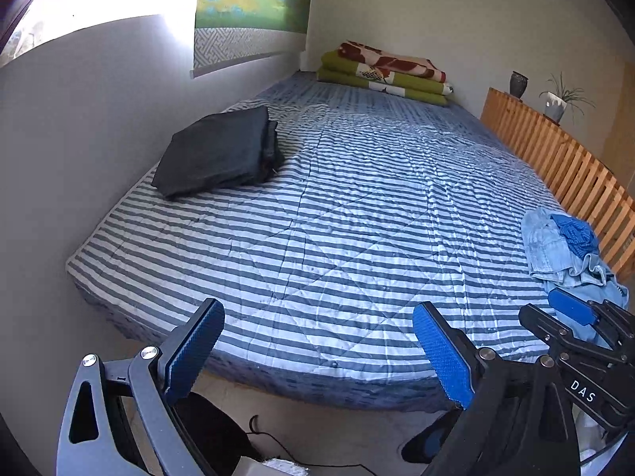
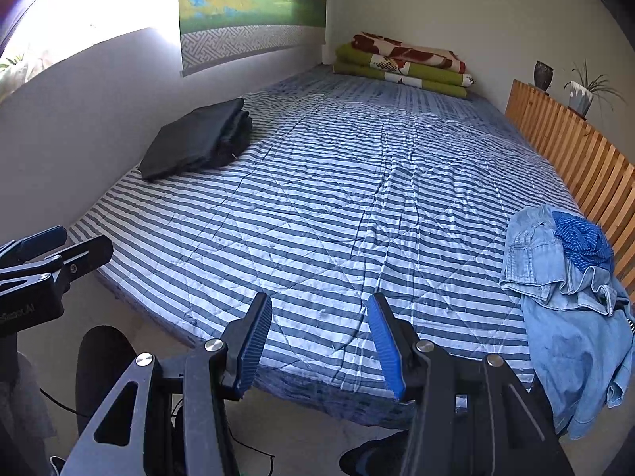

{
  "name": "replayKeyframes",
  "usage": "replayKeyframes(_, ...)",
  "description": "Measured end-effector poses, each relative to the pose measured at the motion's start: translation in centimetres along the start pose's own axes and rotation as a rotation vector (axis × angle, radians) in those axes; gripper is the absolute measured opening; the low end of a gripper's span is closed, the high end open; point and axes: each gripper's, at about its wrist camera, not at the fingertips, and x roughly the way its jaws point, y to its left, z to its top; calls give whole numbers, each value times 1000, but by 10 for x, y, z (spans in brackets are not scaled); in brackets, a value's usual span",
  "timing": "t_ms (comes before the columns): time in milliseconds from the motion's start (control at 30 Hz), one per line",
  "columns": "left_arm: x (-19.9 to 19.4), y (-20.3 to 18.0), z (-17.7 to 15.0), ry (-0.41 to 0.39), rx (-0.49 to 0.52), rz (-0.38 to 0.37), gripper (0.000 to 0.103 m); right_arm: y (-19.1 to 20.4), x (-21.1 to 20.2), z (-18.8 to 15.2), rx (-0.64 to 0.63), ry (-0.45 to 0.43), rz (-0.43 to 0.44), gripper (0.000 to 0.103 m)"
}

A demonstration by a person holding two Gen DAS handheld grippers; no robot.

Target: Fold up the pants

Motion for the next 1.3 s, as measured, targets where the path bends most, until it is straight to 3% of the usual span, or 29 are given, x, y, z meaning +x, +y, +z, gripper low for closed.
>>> replayKeyframes(1300, 3, -4, -2, -8, -1, 9, 98, -2, 9, 2, 13, 9, 7, 46)
